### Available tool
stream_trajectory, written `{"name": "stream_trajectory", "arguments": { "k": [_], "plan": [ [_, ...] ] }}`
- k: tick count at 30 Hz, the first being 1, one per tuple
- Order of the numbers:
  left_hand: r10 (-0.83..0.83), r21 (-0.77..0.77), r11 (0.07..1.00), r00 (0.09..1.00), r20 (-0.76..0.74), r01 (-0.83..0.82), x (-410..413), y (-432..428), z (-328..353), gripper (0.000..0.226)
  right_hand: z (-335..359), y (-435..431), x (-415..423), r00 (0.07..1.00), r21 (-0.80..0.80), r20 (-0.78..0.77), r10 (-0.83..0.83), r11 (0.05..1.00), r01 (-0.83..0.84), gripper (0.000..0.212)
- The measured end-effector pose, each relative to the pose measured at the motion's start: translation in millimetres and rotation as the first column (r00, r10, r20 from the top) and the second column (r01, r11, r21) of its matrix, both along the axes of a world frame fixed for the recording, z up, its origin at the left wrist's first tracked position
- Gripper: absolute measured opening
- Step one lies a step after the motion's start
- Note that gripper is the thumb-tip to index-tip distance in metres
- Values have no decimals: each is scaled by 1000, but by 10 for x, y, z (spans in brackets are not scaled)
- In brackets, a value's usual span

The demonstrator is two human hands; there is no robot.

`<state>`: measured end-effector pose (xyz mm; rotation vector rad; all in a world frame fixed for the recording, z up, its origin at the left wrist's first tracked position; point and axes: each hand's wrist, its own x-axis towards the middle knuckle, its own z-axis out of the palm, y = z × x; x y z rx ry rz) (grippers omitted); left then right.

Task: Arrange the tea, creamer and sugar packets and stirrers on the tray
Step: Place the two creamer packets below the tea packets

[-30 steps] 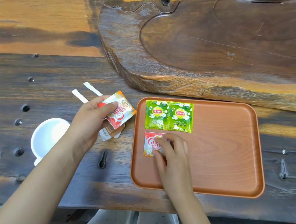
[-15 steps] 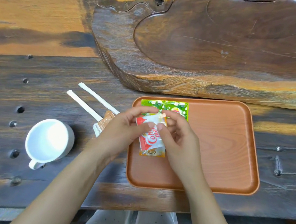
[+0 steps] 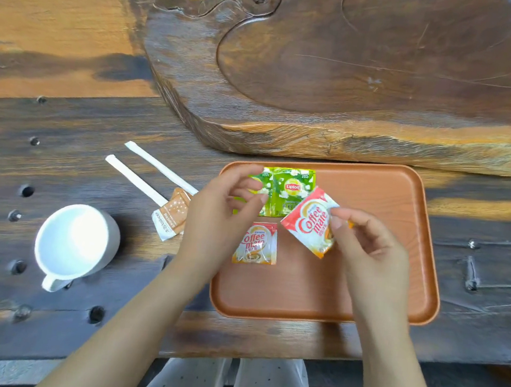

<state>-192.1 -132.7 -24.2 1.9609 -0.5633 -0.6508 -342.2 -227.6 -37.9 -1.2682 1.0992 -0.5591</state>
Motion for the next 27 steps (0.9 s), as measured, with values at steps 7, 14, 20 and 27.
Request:
{"name": "stream_trajectory", "arguments": {
  "k": [7,14,20,27],
  "plan": [
    [-292,283,943,847,444,176,-319,416,-372,24,-237,470,-205,983,-58,-183,-1,998,-9,38],
    [-300,314,935,840,452,165,-382,456,-549,23,-304,648,-121,931,-317,-366,-8,941,-116,30],
    [-327,335,924,832,448,182,-367,459,-561,24,-366,643,-151,840,-479,-542,-35,834,-275,28],
    [-359,310,922,815,456,232,-343,445,-568,21,-431,603,-64,782,-504,-600,168,679,-533,31]
  ]
}}
